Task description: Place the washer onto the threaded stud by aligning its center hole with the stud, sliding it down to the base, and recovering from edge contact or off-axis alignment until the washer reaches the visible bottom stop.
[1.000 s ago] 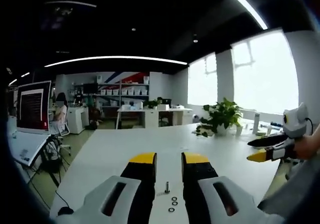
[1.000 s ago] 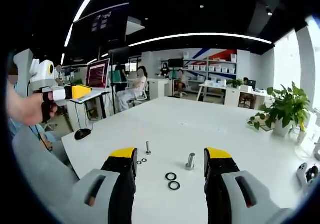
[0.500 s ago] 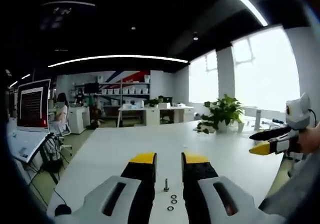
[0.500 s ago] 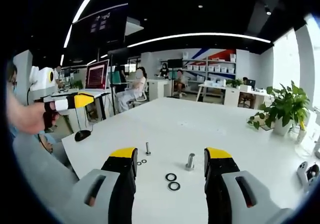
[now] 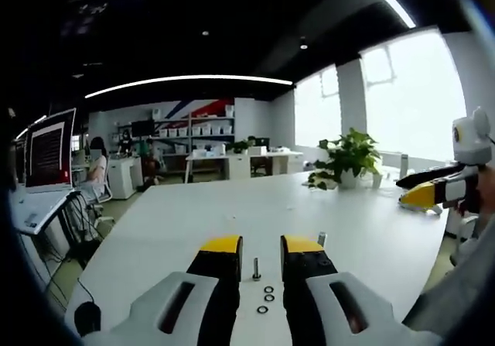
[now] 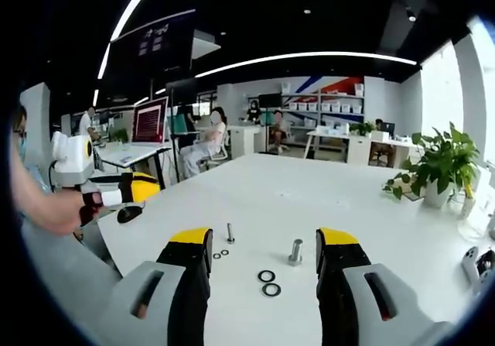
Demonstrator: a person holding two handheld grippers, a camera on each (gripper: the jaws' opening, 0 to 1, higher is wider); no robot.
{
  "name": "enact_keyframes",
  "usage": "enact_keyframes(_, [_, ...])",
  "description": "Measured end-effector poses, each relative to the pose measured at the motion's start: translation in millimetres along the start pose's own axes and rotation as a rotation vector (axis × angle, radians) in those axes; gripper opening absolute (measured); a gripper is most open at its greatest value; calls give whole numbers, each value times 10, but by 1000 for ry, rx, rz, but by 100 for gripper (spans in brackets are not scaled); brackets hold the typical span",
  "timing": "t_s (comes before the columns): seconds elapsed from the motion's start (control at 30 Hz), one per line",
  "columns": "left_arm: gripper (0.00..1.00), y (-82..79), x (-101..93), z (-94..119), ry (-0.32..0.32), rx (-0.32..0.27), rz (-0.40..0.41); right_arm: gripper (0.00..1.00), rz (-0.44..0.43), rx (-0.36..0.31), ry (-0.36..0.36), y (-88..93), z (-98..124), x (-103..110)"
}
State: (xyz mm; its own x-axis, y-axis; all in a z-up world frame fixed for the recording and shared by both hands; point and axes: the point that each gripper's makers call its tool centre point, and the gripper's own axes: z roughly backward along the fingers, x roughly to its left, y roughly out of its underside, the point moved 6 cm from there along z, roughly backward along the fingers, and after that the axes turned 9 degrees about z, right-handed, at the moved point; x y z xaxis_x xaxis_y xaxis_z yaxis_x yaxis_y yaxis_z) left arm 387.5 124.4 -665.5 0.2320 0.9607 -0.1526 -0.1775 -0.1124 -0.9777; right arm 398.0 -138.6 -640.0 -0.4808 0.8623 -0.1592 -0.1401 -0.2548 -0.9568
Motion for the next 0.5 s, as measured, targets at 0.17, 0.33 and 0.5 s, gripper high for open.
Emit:
enact_keyframes(0.17, [18, 176, 35, -98, -10, 45, -1, 56, -4, -4, 3, -4, 6, -15])
enact_keyframes(0.33, [18, 263, 60, -178, -15, 70, -8, 56, -11, -8, 12, -15, 17, -36])
enact_keyframes(0.5, [18, 373, 92, -213, -35, 101, -2, 56, -19, -14, 16, -20, 25, -51])
